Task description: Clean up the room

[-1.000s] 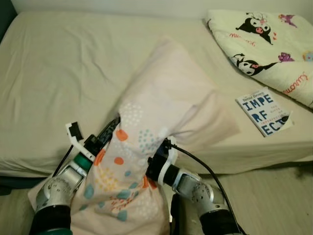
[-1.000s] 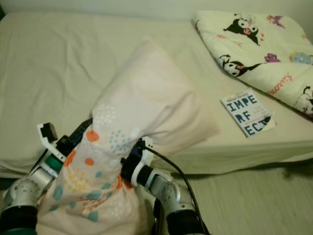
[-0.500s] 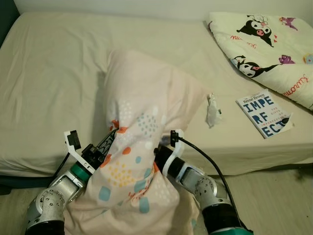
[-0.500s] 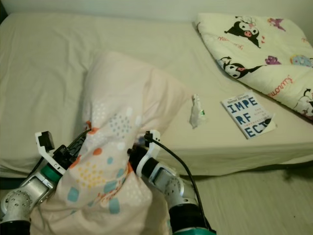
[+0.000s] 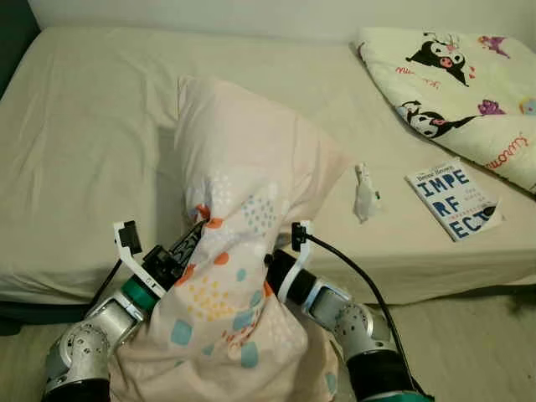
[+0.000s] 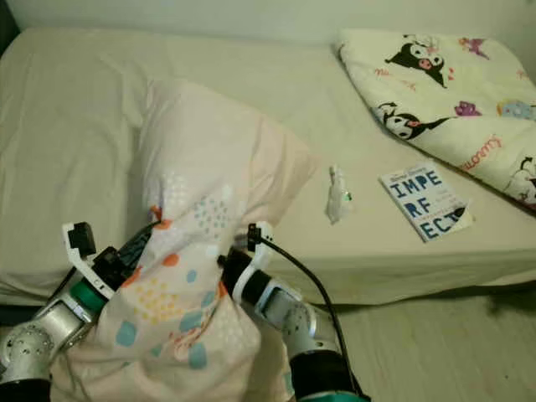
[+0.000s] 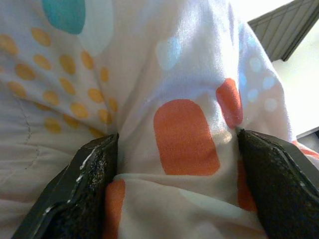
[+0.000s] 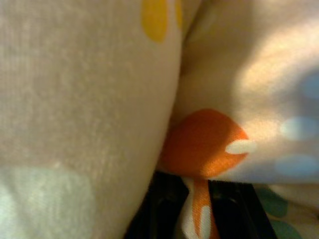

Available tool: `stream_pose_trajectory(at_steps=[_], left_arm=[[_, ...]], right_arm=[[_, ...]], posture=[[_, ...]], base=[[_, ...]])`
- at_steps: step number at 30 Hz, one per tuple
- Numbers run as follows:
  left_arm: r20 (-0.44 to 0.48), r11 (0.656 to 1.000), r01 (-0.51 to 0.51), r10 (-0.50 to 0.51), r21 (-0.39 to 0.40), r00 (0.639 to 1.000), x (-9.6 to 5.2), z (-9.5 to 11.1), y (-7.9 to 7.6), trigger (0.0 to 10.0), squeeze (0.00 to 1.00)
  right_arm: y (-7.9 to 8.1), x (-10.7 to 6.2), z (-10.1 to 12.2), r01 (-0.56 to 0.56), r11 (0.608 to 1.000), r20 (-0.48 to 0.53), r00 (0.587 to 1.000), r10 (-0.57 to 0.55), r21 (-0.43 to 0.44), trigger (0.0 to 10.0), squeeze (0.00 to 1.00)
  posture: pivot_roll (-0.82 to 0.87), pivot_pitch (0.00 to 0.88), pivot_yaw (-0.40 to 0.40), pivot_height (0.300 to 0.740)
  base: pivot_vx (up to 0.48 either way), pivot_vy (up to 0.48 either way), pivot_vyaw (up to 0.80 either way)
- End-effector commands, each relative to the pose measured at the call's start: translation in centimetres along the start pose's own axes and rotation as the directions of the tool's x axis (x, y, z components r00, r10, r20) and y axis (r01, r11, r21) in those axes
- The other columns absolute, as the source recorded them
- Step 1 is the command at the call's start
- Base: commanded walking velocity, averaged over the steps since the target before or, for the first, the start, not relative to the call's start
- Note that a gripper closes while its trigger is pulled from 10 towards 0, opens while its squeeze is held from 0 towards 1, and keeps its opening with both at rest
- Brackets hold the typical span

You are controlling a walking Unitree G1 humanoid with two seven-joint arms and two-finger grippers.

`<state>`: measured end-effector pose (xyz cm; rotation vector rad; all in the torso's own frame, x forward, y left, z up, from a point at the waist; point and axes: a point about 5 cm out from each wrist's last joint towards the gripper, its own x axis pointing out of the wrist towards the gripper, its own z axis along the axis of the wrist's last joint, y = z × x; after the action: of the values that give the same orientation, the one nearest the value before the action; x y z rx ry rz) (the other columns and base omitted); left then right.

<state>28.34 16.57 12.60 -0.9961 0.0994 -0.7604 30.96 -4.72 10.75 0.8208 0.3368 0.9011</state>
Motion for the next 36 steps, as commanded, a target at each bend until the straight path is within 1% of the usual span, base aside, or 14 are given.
stream_pose_trajectory(at_steps=[1, 2, 5, 6, 9, 12, 14, 16, 24, 26, 31, 36], left_arm=[[-0.115, 0.997, 0.027, -0.035, -0.071, 0.993, 0.8, -2.7, -0.5, 10.0, 0.00], [-0.115, 0.997, 0.027, -0.035, -0.071, 0.993, 0.8, -2.7, -0.5, 10.0, 0.00], [-0.110, 0.999, 0.010, -0.014, -0.036, 0.994, 0.5, -2.7, -0.4, 10.0, 0.00], [-0.110, 0.999, 0.010, -0.014, -0.036, 0.994, 0.5, -2.7, -0.4, 10.0, 0.00], [-0.101, 1.000, -0.001, 0.000, -0.003, 0.995, 0.5, -2.4, -0.3, 10.0, 0.00], [-0.099, 1.000, 0.003, -0.003, 0.005, 0.995, 0.6, -2.2, -0.5, 10.0, 0.00], [-0.103, 0.999, -0.008, 0.013, 0.045, 0.995, 0.8, -2.1, -0.5, 10.0, 0.00], [-0.104, 0.998, -0.012, 0.018, 0.064, 0.994, 0.9, -2.1, -0.6, 10.0, 0.00], [-0.111, 0.997, 0.003, 0.006, 0.079, 0.994, 1.3, -2.2, -1.0, 10.0, 0.00], [-0.117, 0.996, -0.001, 0.011, 0.086, 0.993, 1.5, -2.2, -0.9, 10.0, 0.00], [-0.126, 0.996, -0.007, 0.019, 0.093, 0.992, 2.0, -2.1, -1.0, 10.0, 0.00], [-0.132, 0.995, -0.009, 0.022, 0.101, 0.991, 2.4, -1.8, -1.1, 10.0, 0.00]], right_arm=[[2.6, 1.7, -0.3, -0.158, 0.987, -0.009, 0.987, 0.158, -0.004, 10.0, 0.00], [2.6, 1.7, -0.3, -0.158, 0.987, -0.009, 0.987, 0.158, -0.004, 10.0, 0.00], [2.6, 1.7, -0.3, -0.155, 0.988, -0.010, 0.988, 0.155, -0.006, 10.0, 0.00], [2.6, 1.7, -0.3, -0.155, 0.988, -0.010, 0.988, 0.155, -0.006, 10.0, 0.00], [2.5, 1.7, -0.3, -0.152, 0.988, -0.010, 0.988, 0.152, -0.006, 10.0, 0.00], [2.4, 1.6, -0.3, -0.150, 0.989, -0.008, 0.989, 0.150, -0.005, 10.0, 0.00], [2.4, 1.6, -0.3, -0.148, 0.989, -0.003, 0.989, 0.147, -0.003, 10.0, 0.00], [2.4, 1.6, -0.3, -0.146, 0.989, 0.001, 0.989, 0.146, -0.002, 10.0, 0.00], [2.4, 1.5, -0.4, -0.143, 0.990, 0.009, 0.990, 0.143, 0.003, 10.0, 0.00], [2.2, 1.5, -0.4, -0.134, 0.991, 0.020, 0.991, 0.134, 0.001, 10.0, 0.00], [1.8, 1.3, -0.2, -0.110, 0.994, 0.062, 0.992, 0.110, 0.005, 10.0, 0.00], [1.6, 1.2, -0.3, -0.101, 0.995, 0.082, 0.992, 0.100, 0.011, 10.0, 0.00]], posture=[[0.17, 0.083, -0.037, 0.626], [0.17, 0.083, -0.037, 0.626], [0.17, 0.082, -0.036, 0.641], [0.17, 0.082, -0.036, 0.641], [0.18, 0.082, -0.034, 0.656], [0.18, 0.082, -0.034, 0.666], [0.18, 0.084, -0.031, 0.676], [0.18, 0.082, -0.024, 0.686], [0.18, 0.080, -0.022, 0.710], [0.19, 0.079, 0.006, 0.720], [0.21, 0.079, 0.031, 0.740], [0.22, 0.074, 0.056, 0.740]], base=[[0.000, 0.000, 0.00], [0.000, 0.000, 0.00], [0.000, 0.000, 0.00], [0.000, 0.000, 0.00], [0.000, 0.000, 0.00], [0.000, 0.000, 0.00], [0.000, 0.000, 0.00], [0.000, 0.000, 0.00], [0.000, 0.000, 0.00], [0.000, 0.000, 0.00], [0.000, 0.000, 0.00], [0.000, 0.000, 0.00]])
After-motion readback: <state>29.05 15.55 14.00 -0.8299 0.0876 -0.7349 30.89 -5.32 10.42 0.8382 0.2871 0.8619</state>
